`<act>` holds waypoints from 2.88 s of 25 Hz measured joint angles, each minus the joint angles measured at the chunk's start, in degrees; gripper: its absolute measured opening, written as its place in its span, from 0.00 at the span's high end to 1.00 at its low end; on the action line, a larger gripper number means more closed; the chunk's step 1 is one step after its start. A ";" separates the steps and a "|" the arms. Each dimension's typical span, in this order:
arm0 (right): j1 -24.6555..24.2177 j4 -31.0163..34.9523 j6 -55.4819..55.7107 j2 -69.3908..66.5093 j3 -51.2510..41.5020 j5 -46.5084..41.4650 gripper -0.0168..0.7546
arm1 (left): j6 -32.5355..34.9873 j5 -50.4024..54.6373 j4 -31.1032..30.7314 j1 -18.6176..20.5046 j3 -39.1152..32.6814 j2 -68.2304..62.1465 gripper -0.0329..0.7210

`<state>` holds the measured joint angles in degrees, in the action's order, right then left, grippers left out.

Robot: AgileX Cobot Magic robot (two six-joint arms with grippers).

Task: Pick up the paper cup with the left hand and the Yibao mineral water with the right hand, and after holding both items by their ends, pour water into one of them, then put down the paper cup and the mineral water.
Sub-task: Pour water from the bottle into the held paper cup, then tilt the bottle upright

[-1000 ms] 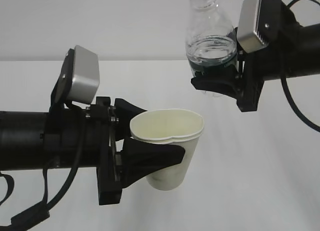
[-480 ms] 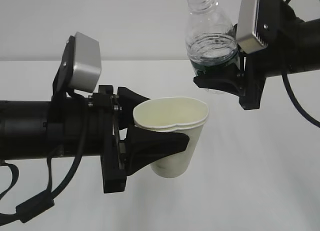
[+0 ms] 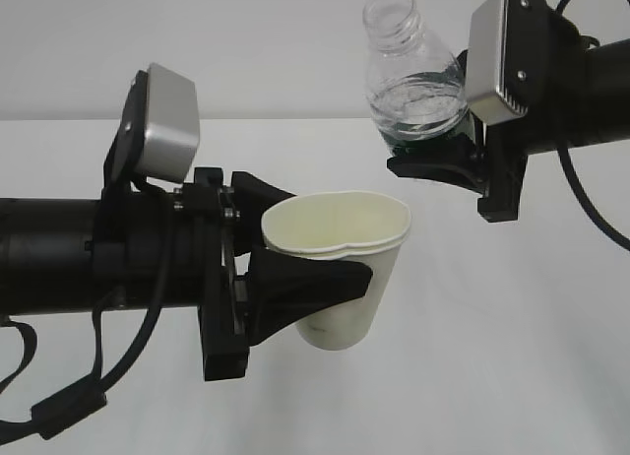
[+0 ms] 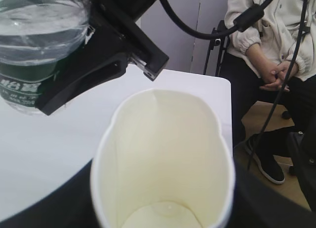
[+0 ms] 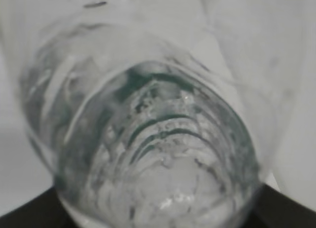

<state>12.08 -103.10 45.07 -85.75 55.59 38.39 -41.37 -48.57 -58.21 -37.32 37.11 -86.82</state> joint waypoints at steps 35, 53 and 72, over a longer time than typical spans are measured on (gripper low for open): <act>0.00 -0.12 -15.60 0.00 0.00 -2.21 0.41 | 1.40 0.00 0.04 0.00 0.25 -1.28 0.41; 0.00 -0.12 -23.24 0.00 0.00 -3.37 0.41 | 1.40 -0.51 0.13 0.00 0.25 -1.28 0.41; 0.00 0.12 -29.27 0.00 0.00 -3.51 0.41 | 1.49 -1.38 0.13 0.00 0.25 -1.28 0.42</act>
<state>12.08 -102.98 15.80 -85.75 55.59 34.88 -39.88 -49.94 -58.08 -37.32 37.37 -88.11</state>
